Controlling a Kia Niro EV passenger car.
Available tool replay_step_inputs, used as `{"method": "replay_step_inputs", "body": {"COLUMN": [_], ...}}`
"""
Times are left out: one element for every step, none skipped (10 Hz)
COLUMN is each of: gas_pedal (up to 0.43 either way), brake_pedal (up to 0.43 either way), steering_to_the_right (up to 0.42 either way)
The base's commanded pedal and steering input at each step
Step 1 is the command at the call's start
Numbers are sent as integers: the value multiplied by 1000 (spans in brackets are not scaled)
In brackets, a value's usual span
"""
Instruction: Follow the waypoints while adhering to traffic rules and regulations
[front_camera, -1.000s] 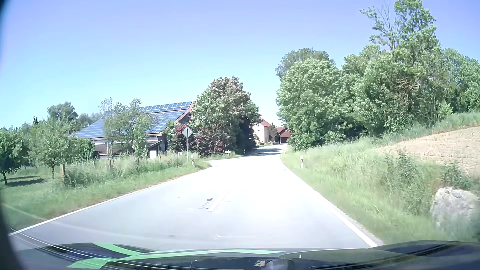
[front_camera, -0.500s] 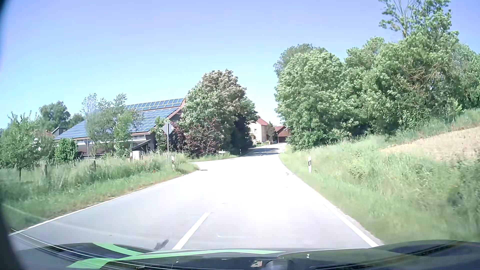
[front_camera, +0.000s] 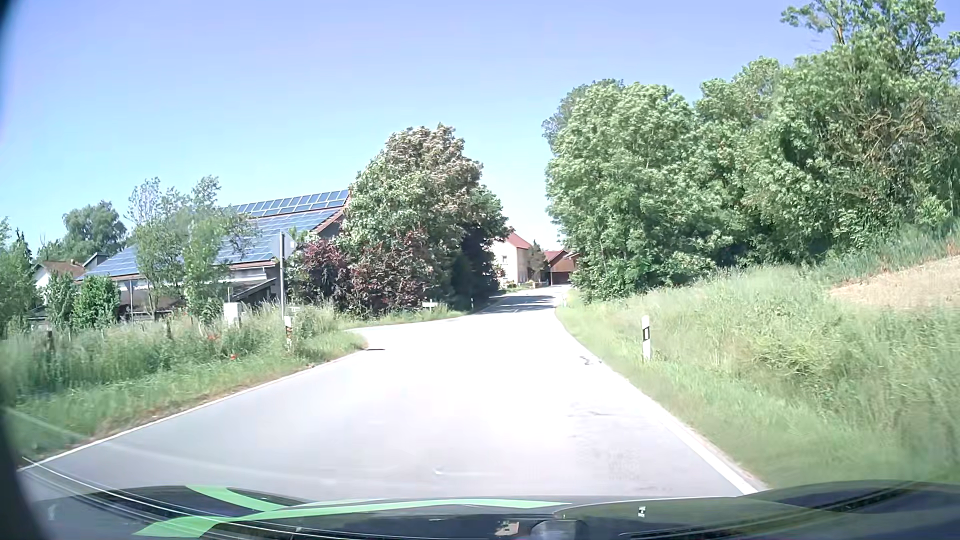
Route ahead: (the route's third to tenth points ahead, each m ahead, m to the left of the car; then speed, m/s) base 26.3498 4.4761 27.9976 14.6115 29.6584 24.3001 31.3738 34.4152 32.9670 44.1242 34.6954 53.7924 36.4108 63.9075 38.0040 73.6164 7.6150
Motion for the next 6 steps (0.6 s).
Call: {"method": "replay_step_inputs", "body": {"gas_pedal": [0, 0, 0, 0, 0, 0], "brake_pedal": [0, 0, 0, 0, 0, 0], "steering_to_the_right": [8, 6, 5, 5, 5, 5]}}
